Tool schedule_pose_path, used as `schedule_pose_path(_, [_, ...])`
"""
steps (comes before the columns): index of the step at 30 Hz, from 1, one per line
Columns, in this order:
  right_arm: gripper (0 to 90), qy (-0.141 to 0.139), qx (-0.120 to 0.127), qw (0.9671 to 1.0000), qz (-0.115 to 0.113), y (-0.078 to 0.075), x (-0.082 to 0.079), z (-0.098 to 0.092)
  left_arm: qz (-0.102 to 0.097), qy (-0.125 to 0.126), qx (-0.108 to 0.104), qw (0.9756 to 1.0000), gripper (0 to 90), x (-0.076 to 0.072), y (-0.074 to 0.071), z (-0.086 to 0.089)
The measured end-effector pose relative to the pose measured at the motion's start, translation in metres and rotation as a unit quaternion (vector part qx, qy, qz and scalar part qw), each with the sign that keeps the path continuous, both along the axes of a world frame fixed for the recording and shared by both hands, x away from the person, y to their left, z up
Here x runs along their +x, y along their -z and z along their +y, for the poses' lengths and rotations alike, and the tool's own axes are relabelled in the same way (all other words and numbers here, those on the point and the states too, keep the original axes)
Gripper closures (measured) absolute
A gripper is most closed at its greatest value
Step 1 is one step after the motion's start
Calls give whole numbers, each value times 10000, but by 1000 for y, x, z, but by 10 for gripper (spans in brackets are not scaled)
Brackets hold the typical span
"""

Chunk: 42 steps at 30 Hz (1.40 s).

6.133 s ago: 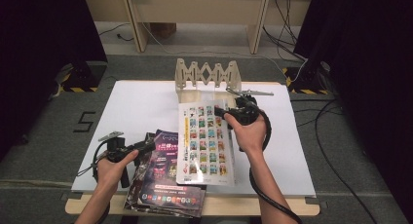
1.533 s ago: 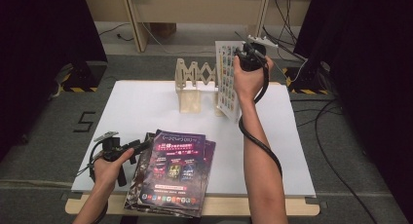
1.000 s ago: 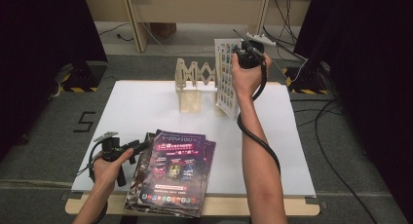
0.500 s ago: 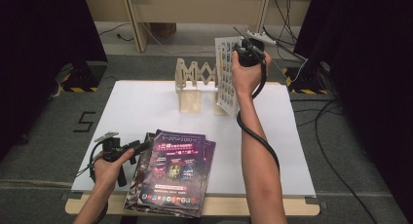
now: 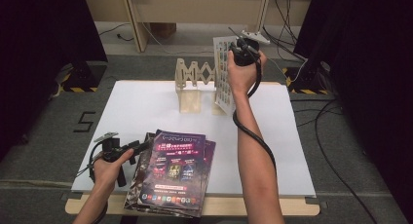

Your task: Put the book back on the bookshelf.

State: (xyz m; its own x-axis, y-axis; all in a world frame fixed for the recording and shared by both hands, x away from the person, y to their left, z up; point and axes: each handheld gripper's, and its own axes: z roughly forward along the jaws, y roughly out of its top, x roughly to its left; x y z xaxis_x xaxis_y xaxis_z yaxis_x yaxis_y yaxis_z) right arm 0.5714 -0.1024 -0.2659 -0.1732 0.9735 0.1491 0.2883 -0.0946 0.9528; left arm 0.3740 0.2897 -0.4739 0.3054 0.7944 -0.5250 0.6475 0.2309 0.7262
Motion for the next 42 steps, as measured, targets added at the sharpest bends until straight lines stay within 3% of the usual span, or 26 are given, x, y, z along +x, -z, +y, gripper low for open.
schedule_pose_path(18, [741, 82, 18, 9999, -93, 2, 9, 3, -16, -6, 5, 10000, 395, 0, 0, 2])
schedule_pose_path(25, [740, 76, -52, 9998, -165, 11, 9, 6, -24, 29, 20, 10000, 394, 0, 1, 1])
schedule_pose_path(33, [739, 48, -231, 9994, -271, 25, 0, 8, -11, 57, 38, 10000, 395, 0, 3, -1])
schedule_pose_path(42, [731, -69, -450, 9981, -407, 38, -23, 10, -19, 56, 43, 10000, 395, -1, 3, -1])
